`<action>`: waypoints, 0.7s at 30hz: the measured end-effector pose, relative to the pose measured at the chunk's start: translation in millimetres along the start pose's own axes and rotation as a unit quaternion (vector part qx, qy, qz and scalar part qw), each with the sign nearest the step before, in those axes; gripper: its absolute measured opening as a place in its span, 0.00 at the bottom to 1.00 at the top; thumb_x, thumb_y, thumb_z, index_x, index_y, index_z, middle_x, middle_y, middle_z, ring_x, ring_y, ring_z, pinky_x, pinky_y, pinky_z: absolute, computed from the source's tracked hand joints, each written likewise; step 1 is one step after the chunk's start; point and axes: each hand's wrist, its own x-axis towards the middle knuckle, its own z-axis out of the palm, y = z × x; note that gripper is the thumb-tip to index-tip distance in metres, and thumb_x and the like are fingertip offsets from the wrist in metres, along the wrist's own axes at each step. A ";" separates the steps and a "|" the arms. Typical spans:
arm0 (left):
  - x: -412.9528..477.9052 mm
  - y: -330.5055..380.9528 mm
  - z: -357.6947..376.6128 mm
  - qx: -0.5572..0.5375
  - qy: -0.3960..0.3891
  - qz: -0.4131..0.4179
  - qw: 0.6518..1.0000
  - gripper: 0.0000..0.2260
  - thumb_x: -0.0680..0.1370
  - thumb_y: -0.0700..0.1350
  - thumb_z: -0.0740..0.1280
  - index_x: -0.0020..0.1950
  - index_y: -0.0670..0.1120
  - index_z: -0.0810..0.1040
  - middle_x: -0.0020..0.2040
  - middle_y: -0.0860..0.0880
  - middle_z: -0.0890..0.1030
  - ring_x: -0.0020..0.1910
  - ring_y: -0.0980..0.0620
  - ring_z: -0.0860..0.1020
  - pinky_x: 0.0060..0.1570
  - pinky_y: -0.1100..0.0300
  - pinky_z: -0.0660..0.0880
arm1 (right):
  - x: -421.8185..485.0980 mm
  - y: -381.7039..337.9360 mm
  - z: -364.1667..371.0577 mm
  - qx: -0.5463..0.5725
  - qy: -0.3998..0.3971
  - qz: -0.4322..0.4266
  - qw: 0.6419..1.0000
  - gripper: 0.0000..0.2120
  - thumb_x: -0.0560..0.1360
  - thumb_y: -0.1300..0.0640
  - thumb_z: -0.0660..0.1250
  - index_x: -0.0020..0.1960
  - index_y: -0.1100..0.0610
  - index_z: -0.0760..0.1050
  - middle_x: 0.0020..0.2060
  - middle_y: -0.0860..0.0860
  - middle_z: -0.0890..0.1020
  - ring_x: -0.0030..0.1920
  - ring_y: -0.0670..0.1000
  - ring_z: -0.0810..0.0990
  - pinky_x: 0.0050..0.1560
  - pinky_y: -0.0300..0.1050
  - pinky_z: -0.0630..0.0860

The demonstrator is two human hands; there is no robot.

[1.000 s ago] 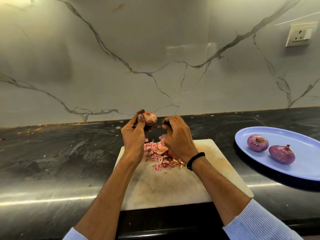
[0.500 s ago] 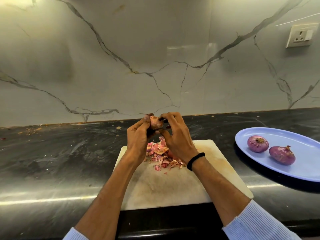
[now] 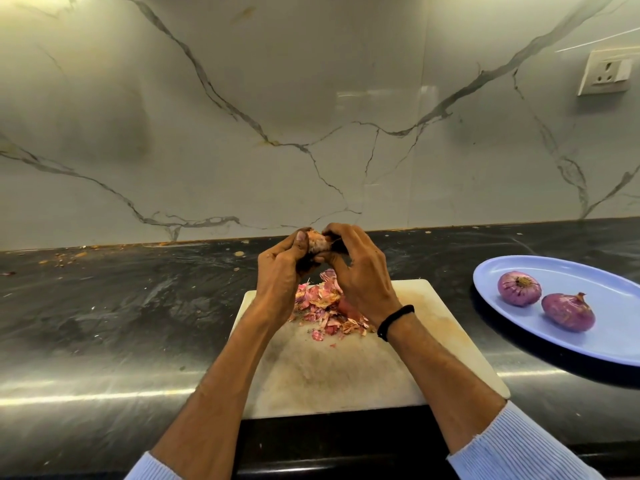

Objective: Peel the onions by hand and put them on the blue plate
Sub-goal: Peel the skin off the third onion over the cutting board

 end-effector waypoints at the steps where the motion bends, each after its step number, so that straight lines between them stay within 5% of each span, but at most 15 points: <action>1: -0.1 0.2 -0.1 0.003 0.000 0.000 1.000 0.10 0.82 0.45 0.64 0.56 0.43 0.82 0.48 0.45 0.85 0.45 0.52 0.84 0.43 0.60 0.81 | -0.1 0.4 0.0 -0.009 -0.003 -0.004 1.000 0.13 0.78 0.65 0.68 0.62 0.61 0.75 0.55 0.54 0.78 0.53 0.41 0.73 0.57 0.25 0.70; 9: 0.7 -3.6 -1.0 0.035 0.004 0.006 0.999 0.10 0.82 0.46 0.64 0.56 0.44 0.83 0.50 0.45 0.86 0.47 0.51 0.85 0.46 0.59 0.81 | 0.9 3.5 -1.4 -0.039 -0.031 -0.003 0.999 0.15 0.78 0.67 0.66 0.65 0.63 0.74 0.56 0.55 0.78 0.55 0.49 0.77 0.58 0.26 0.70; 21: -1.7 -8.1 -0.4 0.079 0.018 0.052 0.995 0.09 0.82 0.41 0.63 0.54 0.46 0.83 0.46 0.46 0.85 0.42 0.53 0.84 0.41 0.61 0.80 | 1.6 3.6 -5.4 -0.048 -0.036 0.007 0.998 0.13 0.74 0.64 0.74 0.58 0.63 0.80 0.51 0.54 0.83 0.50 0.47 0.79 0.54 0.22 0.69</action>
